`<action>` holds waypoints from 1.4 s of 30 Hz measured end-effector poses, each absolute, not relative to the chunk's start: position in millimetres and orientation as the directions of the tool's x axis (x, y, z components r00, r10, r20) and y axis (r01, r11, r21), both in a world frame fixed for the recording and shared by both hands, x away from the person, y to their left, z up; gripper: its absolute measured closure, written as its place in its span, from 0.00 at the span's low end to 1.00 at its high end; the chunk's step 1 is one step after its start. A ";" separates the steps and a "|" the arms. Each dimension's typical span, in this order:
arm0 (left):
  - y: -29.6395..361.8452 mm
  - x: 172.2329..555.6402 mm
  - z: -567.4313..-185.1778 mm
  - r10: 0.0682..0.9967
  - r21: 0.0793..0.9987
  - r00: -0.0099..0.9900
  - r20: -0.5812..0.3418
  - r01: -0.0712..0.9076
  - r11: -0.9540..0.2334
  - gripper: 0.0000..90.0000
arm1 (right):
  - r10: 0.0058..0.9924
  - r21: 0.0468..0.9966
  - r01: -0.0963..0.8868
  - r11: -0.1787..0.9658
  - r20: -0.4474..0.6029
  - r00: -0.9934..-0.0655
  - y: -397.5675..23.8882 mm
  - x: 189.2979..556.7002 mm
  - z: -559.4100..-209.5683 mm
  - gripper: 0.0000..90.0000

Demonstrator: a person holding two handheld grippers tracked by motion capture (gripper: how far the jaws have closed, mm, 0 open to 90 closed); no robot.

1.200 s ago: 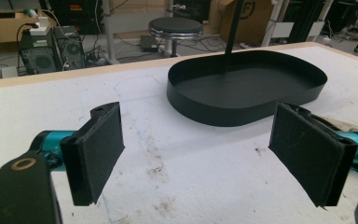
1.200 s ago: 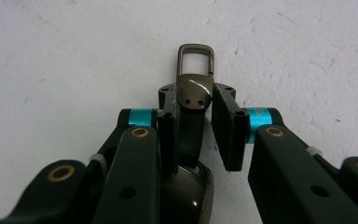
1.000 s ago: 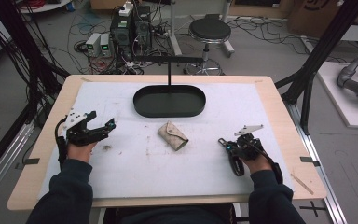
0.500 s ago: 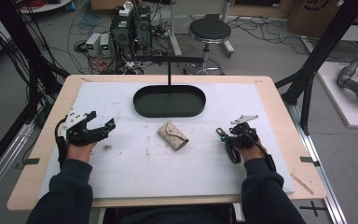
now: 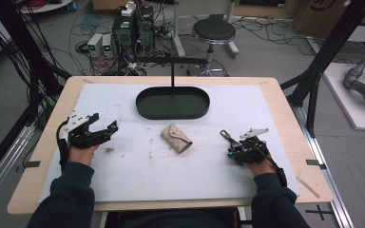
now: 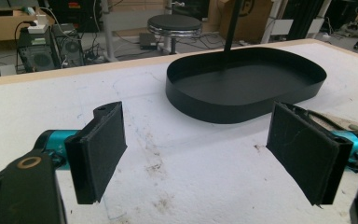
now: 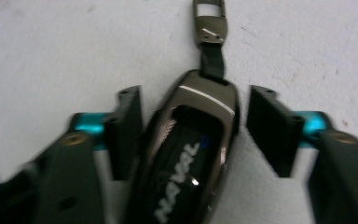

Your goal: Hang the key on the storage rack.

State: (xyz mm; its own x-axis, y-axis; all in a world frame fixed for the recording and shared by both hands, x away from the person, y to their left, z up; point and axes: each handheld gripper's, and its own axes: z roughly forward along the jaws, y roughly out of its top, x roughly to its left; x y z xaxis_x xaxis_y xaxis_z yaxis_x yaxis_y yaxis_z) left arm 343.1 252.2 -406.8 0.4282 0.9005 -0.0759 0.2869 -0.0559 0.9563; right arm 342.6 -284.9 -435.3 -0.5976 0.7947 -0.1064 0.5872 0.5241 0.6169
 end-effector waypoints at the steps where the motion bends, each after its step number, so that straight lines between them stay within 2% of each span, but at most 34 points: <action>1: 252.1 343.3 -407.0 0.901 0.957 0.426 -0.080 0.287 -0.051 0.21 | 0.774 0.612 0.561 0.558 -0.141 -0.617 -285.1 342.1 -434.6 0.50; 3: 252.2 343.3 -407.0 0.901 0.957 0.427 -0.078 0.287 -0.053 0.21 | 0.744 0.606 0.519 0.603 -0.192 -0.640 -286.9 340.5 -433.6 0.51; 4: 252.4 343.0 -406.8 0.900 0.956 0.429 -0.075 0.287 -0.057 0.21 | 0.748 0.611 0.520 0.597 -0.189 -0.636 -289.1 340.2 -434.3 0.48; 5: 252.2 343.0 -406.8 0.900 0.956 0.429 -0.075 0.288 -0.057 0.21 | 0.773 0.618 0.543 0.569 -0.178 -0.609 -290.6 339.8 -435.0 0.39; 6: 252.0 343.1 -407.0 0.900 0.956 0.429 -0.075 0.287 -0.057 0.21 | 0.807 0.629 0.572 0.527 -0.159 -0.569 -292.5 340.3 -436.1 0.33; 9: 251.7 343.0 -406.8 0.900 0.956 0.430 -0.073 0.287 -0.060 0.22 | 0.849 0.643 0.632 0.433 -0.056 -0.525 -299.3 343.3 -439.4 0.28; 12: 251.1 343.2 -407.1 0.899 0.956 0.431 -0.078 0.289 -0.056 0.22 | 0.859 0.636 0.657 0.404 -0.017 -0.511 -298.1 344.9 -442.9 0.27; 16: 250.5 343.7 -407.8 0.899 0.954 0.431 -0.078 0.294 -0.059 0.22 | 0.856 0.626 0.664 0.409 -0.011 -0.517 -296.7 346.1 -441.8 0.32; 18: 250.4 343.6 -407.7 0.899 0.954 0.431 -0.077 0.294 -0.059 0.22 | 0.851 0.618 0.665 0.419 -0.014 -0.524 -294.2 345.2 -439.3 0.44; 19: 250.3 343.5 -407.7 0.899 0.954 0.431 -0.078 0.295 -0.059 0.22 | 0.851 0.618 0.665 0.419 -0.014 -0.524 -294.2 345.2 -439.3 0.44; 21: 250.4 343.6 -407.9 0.899 0.954 0.430 -0.079 0.295 -0.058 0.23 | 0.839 0.601 0.662 0.447 -0.026 -0.543 -288.8 343.9 -436.0 0.55; 30: 250.9 344.2 -408.7 0.901 0.952 0.427 -0.077 0.301 -0.061 0.23 | 0.819 0.591 0.654 0.472 -0.021 -0.573 -290.8 347.2 -435.8 0.53; 39: 252.3 344.0 -409.1 0.902 0.951 0.423 -0.083 0.303 -0.054 0.24 | 0.838 0.576 0.676 0.460 -0.031 -0.544 -286.2 346.7 -432.9 0.55; 42: 253.4 344.5 -409.8 0.903 0.950 0.420 -0.088 0.307 -0.050 0.24 | 0.825 0.611 0.637 0.470 -0.045 -0.564 -281.5 347.0 -426.6 0.56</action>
